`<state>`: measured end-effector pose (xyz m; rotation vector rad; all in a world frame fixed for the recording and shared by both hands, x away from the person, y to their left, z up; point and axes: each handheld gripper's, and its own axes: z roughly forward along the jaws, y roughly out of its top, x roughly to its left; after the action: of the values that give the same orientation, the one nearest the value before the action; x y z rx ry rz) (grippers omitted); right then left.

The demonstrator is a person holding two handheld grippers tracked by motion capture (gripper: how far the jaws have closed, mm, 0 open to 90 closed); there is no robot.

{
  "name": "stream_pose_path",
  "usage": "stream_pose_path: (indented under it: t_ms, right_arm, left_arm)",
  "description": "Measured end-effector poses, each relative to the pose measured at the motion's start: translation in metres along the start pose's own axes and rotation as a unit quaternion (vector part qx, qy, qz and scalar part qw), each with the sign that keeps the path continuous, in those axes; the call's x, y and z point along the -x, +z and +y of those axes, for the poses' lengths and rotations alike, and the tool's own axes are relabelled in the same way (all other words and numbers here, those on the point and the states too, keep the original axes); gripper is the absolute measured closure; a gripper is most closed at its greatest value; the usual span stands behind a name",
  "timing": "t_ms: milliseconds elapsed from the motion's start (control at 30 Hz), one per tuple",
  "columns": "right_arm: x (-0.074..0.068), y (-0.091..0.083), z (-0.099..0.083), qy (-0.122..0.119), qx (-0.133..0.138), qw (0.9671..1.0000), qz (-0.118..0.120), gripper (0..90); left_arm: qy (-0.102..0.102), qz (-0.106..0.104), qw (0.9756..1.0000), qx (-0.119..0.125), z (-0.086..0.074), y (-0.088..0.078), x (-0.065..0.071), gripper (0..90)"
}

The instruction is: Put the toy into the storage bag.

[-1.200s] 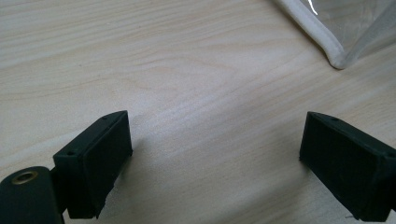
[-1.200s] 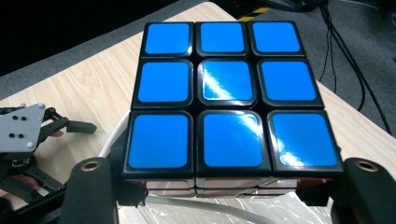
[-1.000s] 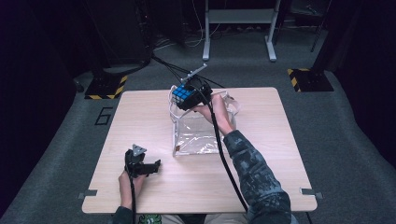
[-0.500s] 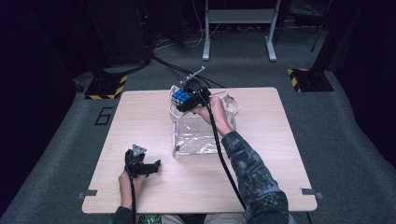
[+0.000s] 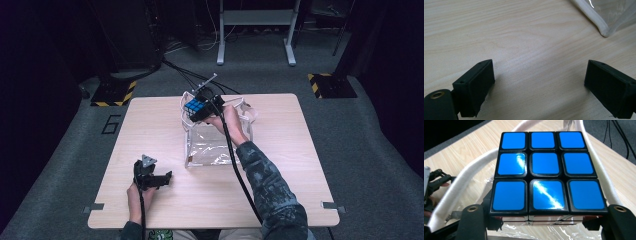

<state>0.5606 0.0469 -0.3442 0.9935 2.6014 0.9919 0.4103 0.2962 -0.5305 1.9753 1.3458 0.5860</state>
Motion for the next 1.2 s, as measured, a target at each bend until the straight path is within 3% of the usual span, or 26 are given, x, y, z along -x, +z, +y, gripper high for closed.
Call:
stream_pose_path:
  t_ms: [667,767,900,1200]
  right_arm:
    - [0.004,0.009,-0.002,0.013,-0.032,0.9994,0.000,32.9]
    - [0.003,0.007,-0.001,0.017,-0.026,0.9995,-0.007,22.9]
    - [0.000,0.000,0.000,0.003,-0.027,0.9995,-0.016,13.7]
    - [-0.007,-0.028,-0.004,-0.006,-0.006,0.9998,-0.017,4.2]
  left_arm:
    - [0.005,0.000,1.0000,-0.004,0.000,-0.001,-0.001,8.9]
    - [0.005,0.000,1.0000,-0.004,0.000,-0.001,-0.001,8.9]
    - [0.004,0.000,1.0000,-0.005,0.000,-0.001,-0.001,9.1]
    - [0.000,0.000,1.0000,-0.002,0.000,0.000,0.000,9.2]
